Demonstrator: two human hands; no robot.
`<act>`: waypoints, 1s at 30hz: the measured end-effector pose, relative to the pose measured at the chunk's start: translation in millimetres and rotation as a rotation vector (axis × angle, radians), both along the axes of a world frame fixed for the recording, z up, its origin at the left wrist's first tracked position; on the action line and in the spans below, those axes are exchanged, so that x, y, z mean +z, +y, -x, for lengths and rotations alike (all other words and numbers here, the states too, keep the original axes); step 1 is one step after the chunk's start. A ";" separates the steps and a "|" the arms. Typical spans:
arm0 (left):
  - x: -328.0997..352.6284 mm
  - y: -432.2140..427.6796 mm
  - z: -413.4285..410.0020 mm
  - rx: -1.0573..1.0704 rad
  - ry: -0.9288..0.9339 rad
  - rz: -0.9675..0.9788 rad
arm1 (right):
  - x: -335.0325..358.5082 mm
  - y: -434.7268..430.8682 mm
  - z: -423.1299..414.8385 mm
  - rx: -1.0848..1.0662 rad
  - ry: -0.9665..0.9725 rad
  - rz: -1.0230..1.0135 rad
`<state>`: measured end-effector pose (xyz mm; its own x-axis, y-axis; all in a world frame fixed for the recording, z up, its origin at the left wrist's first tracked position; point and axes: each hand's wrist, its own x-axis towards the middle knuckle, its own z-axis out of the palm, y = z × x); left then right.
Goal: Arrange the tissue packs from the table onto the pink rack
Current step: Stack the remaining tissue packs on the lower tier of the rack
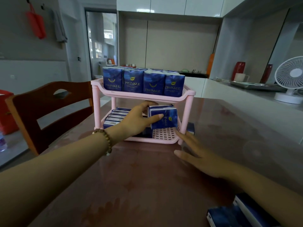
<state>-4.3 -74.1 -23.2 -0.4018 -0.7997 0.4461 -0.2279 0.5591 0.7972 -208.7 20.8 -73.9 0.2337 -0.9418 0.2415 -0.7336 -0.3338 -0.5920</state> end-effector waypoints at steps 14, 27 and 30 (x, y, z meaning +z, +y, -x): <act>9.6 -64.0 36.5 -0.026 -0.488 -0.046 | -9.8 -7.0 6.1 0.003 -0.018 -0.102; 17.2 -96.3 42.9 0.025 -0.844 -0.032 | -9.7 -9.6 5.3 -0.014 0.019 -0.170; 20.0 -98.2 45.4 0.053 -0.884 -0.023 | -8.6 -9.8 4.2 -0.016 0.026 -0.175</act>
<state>-49.7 -172.2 -3.2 -0.5542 -0.8320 -0.0264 -0.7910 0.5165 0.3280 -212.9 11.0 -82.5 0.2223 -0.9726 0.0677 -0.7539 -0.2155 -0.6206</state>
